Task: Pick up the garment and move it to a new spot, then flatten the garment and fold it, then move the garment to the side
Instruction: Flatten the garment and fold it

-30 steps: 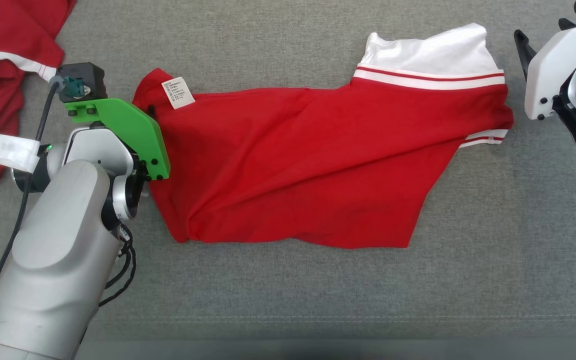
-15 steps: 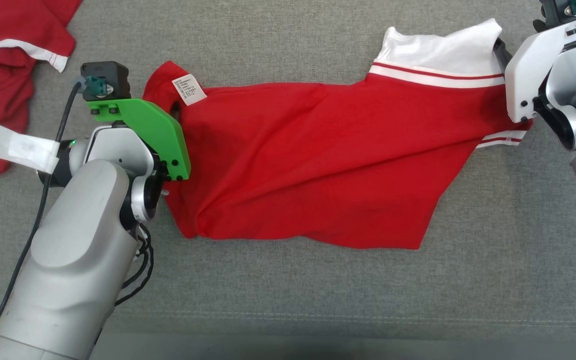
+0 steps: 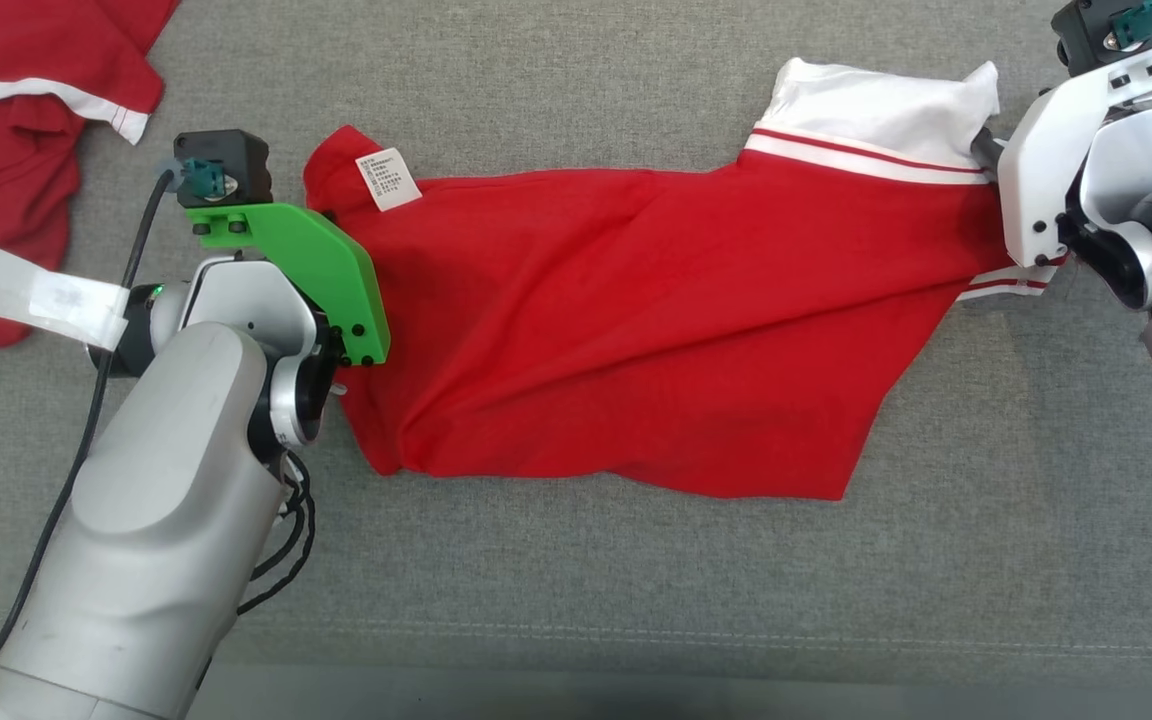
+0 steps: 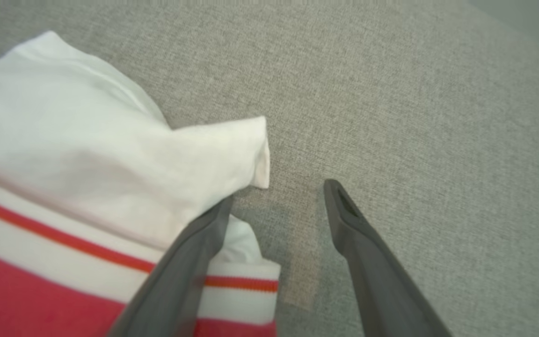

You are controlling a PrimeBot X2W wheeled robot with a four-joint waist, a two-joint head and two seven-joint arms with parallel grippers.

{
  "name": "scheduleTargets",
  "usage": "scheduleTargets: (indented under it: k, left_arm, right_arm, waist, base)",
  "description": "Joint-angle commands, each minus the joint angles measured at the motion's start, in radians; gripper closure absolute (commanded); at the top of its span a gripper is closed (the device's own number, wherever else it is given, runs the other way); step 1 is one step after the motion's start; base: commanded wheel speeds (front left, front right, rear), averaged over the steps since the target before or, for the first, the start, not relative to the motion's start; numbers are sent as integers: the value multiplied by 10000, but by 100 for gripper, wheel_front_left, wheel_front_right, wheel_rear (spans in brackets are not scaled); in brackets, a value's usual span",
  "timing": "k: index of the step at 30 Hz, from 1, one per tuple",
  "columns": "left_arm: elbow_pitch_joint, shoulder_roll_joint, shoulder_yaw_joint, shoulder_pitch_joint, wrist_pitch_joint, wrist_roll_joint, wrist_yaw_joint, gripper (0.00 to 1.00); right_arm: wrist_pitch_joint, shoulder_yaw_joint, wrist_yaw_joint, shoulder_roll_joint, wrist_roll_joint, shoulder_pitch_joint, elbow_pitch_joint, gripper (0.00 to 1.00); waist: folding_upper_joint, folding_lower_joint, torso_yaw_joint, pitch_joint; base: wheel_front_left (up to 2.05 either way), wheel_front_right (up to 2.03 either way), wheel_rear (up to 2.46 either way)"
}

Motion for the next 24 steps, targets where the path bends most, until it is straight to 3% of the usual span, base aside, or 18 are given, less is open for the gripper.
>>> scheduleTargets:
  k: [1,24]
  left_arm:
    - [7,-12,12,-143,-47,-37,-19,100]
    - [255,-318,-60,-290,-595,-247,-306,100]
  right_arm:
    - [-103,30,-6,-82,66,-108,21,0]
    - [-789,891,-6,-130,1260,-934,1195,0]
  waist:
    - [0,-1,4,8]
    - [0,-1,323,180]
  base:
    - [0,0,0]
    - [0,0,0]
